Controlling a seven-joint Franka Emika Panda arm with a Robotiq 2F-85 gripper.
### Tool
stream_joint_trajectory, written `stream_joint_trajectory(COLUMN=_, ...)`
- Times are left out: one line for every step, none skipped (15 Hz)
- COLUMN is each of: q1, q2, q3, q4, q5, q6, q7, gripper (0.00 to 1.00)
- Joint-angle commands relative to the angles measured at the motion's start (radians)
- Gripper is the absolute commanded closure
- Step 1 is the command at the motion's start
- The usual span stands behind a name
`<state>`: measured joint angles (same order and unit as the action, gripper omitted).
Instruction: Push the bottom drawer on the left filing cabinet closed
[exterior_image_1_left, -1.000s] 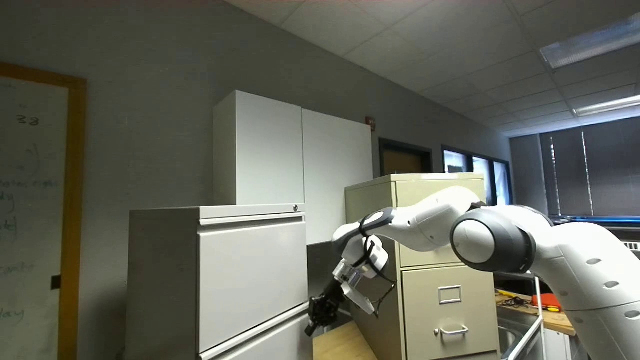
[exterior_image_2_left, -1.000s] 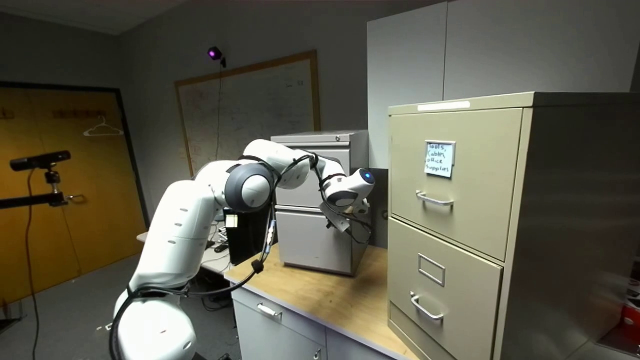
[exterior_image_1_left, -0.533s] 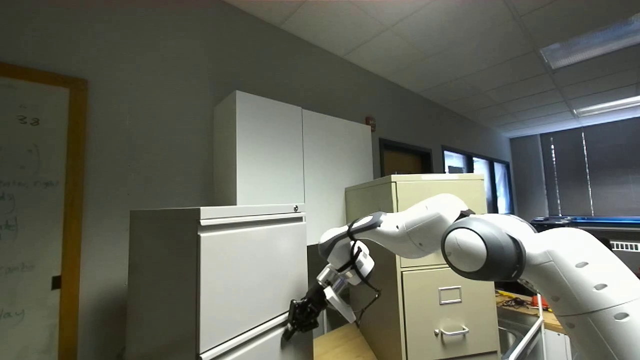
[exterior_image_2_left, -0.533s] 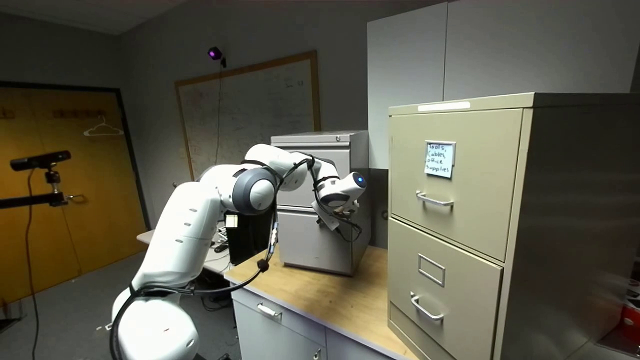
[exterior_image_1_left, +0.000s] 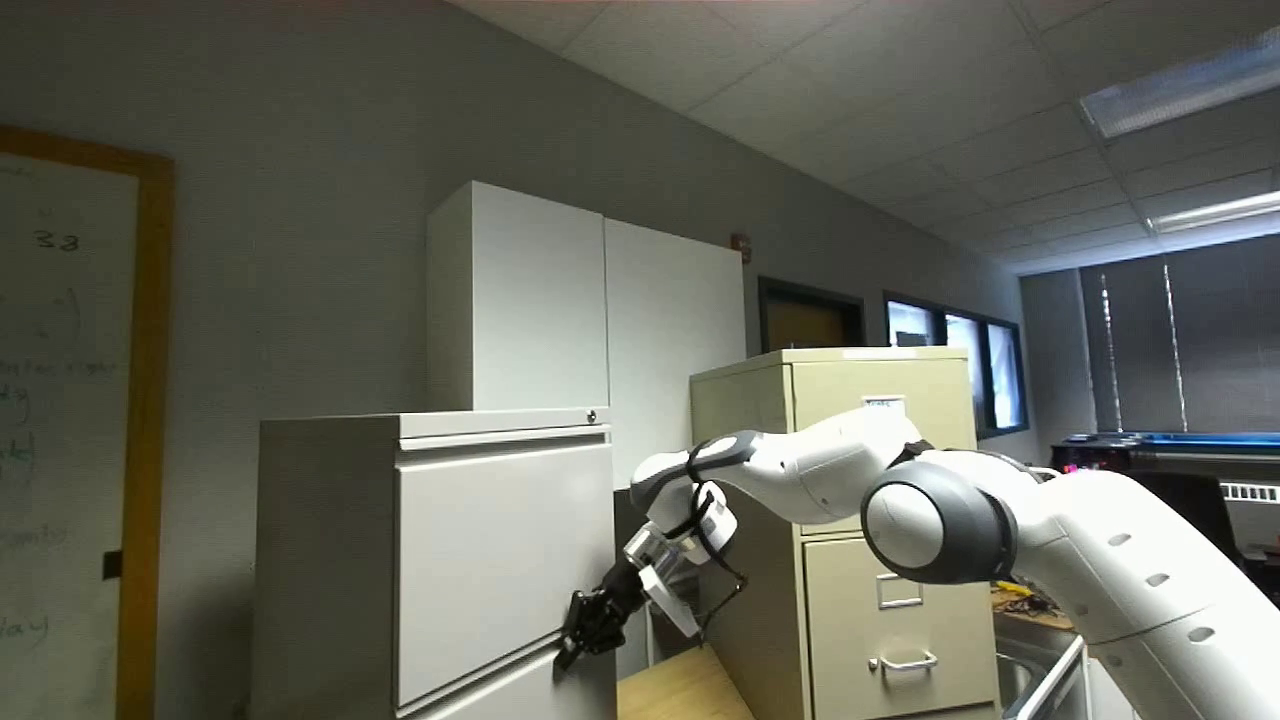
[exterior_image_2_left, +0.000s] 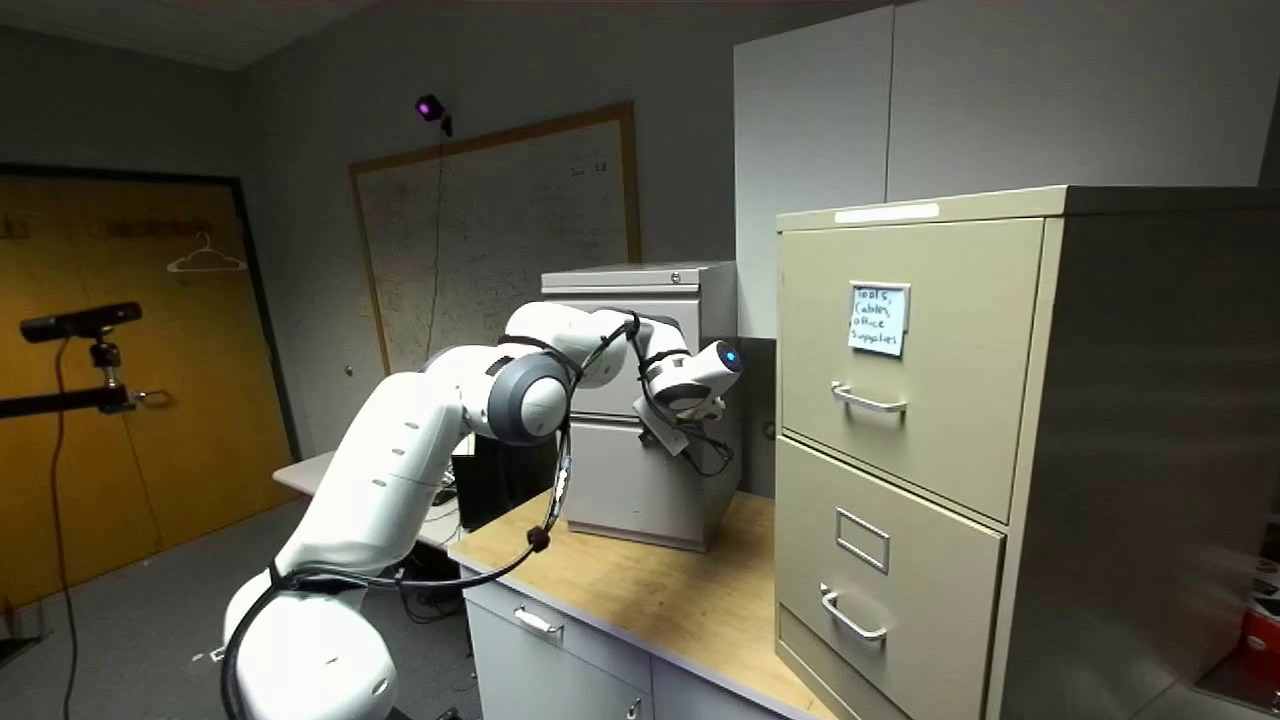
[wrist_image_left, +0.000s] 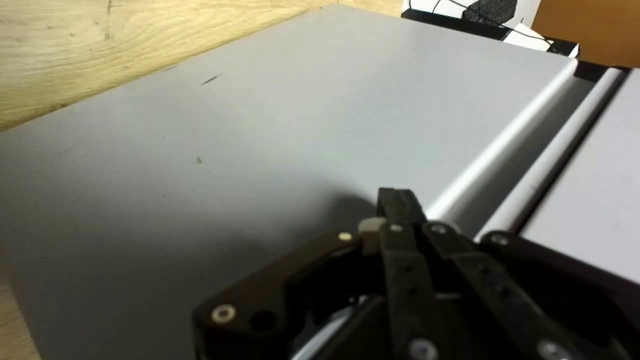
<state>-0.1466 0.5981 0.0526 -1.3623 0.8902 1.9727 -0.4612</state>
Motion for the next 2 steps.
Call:
stream_joint_trajectory(q1=-0.003, q2=0.073, q3=0.014, q4=0.167, q5=-0.002, q6=-0.017, q7=0.063, gripper=1.0)
stream_joint_trajectory(q1=-0.002, q2=0.065, q3=0.007, q4=0.157, q5=-0.018, q6=-0.023, q7=0.067, gripper=1.0)
